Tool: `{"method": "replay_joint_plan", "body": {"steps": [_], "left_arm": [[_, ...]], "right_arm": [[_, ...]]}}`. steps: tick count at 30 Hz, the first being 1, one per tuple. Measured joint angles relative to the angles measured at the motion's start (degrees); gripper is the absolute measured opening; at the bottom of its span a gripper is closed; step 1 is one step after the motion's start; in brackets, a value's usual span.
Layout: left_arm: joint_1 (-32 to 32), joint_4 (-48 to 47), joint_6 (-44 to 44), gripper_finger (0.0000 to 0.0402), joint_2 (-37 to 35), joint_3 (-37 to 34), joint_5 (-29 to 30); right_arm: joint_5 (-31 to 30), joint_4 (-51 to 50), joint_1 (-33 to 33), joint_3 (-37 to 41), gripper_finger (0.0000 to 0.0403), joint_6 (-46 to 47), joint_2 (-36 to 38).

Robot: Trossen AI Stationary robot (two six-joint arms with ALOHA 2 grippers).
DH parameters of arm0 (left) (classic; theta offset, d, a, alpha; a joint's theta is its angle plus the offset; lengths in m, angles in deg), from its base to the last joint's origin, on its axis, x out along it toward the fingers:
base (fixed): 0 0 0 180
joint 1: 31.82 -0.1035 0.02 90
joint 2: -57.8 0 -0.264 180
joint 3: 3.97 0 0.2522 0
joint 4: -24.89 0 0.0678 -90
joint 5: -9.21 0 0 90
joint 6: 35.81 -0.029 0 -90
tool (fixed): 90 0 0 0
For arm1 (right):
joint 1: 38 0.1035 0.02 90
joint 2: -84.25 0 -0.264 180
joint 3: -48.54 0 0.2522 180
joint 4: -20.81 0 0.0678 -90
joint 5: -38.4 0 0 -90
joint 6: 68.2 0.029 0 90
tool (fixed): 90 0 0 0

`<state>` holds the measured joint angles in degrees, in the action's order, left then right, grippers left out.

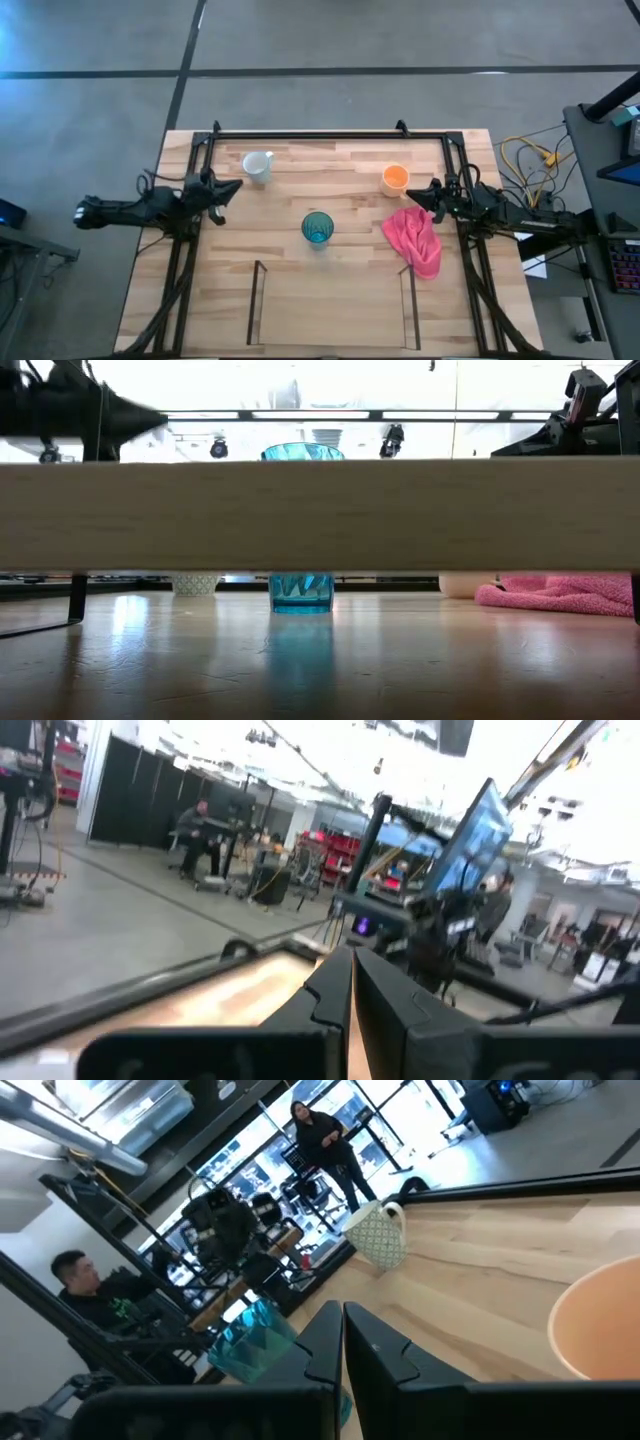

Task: Stack small to large cups/mugs on shelf
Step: Put the blue cup on the shelf

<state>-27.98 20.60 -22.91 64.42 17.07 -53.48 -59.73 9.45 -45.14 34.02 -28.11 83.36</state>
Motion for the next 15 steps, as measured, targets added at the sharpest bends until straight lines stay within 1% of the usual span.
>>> {"method": "replay_joint_plan", "body": {"steps": [3,6,9,11,15], "left_arm": [[0.0,-7.6,-0.2,0.0002,2.4,6.8,-0.1],[0.0,-20.0,0.1,0.0002,6.0,16.6,-1.0],[0.0,-32.4,0.2,0.0002,11.7,26.6,-2.4],[0.0,-37.2,0.2,0.0002,15.8,33.0,-3.3],[0.0,-43.6,-0.6,0.0002,22.7,44.7,-3.6]], "right_arm": [[0.1,0.3,0.0,0.0,0.0009,0.0,0.0],[0.5,2.2,0.0,0.0,0.0009,0.0,0.0],[0.7,3.2,0.0,-0.8,0.0009,-0.1,0.0],[1.0,2.4,0.0,-2.3,0.0009,-1.2,0.0],[1.3,-0.4,0.0,-7.2,0.0009,-5.8,-0.1]]}}
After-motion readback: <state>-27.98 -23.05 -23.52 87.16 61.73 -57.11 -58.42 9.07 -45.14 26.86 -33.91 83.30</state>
